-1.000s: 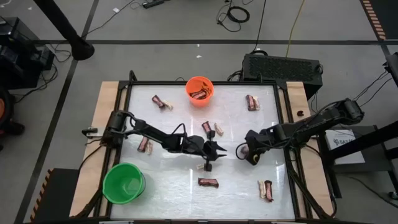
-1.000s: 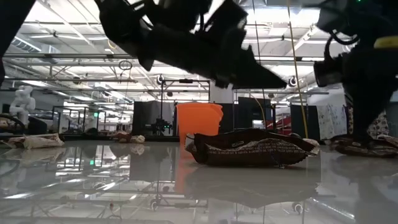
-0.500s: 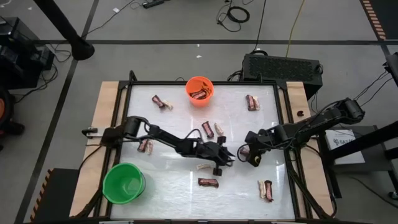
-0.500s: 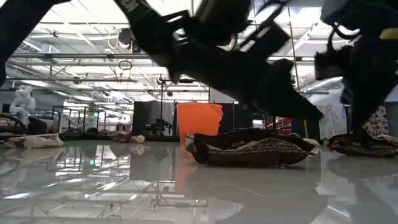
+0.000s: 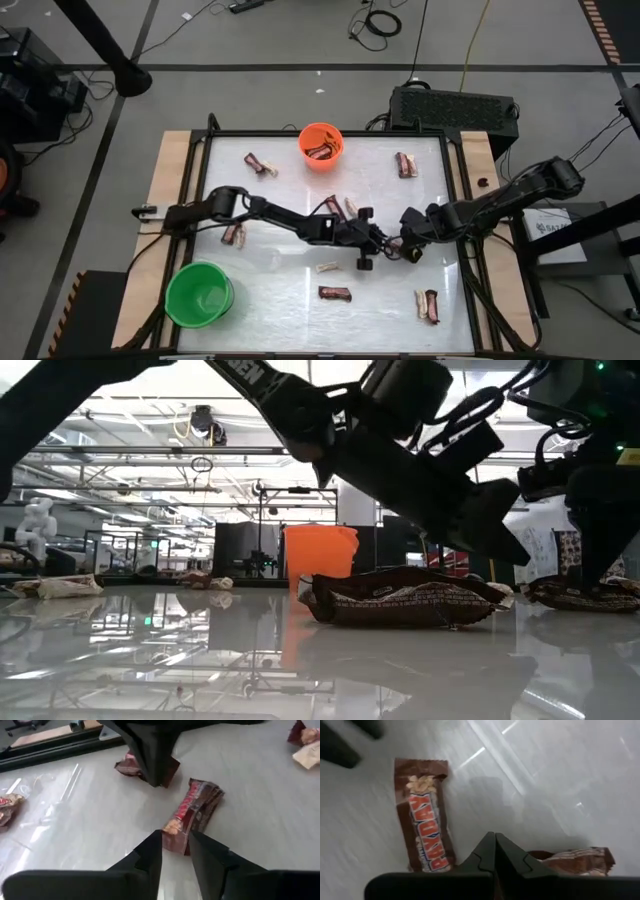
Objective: Sort candy by brand, put in halloween buckets
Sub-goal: Put the brown chocolate bar into the orange bucket
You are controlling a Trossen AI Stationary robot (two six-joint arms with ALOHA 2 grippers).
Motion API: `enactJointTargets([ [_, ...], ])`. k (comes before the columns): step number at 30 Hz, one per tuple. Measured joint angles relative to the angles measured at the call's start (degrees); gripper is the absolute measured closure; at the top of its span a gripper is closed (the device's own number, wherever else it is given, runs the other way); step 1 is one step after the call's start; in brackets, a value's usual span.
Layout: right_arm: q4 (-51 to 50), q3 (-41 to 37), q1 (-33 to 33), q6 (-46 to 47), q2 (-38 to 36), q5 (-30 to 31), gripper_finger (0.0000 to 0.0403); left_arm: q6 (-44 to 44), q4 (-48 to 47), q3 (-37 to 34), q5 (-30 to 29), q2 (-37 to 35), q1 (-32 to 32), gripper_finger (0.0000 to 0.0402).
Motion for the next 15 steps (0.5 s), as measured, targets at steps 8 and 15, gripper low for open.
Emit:
enactJointTargets([
  [8, 2.3, 0.0, 1.8, 2.5, 0.2, 0.2, 0.0403, -4.1, 2.6, 0.0, 2.1, 1.0, 0.1, 0.0183],
  [15, 7.0, 0.0, 4.9, 3.7, 3.5, 1.7, 0.0403, -7.6, 5.5, 0.9, 3.0, 4.3, 0.4, 0.014],
])
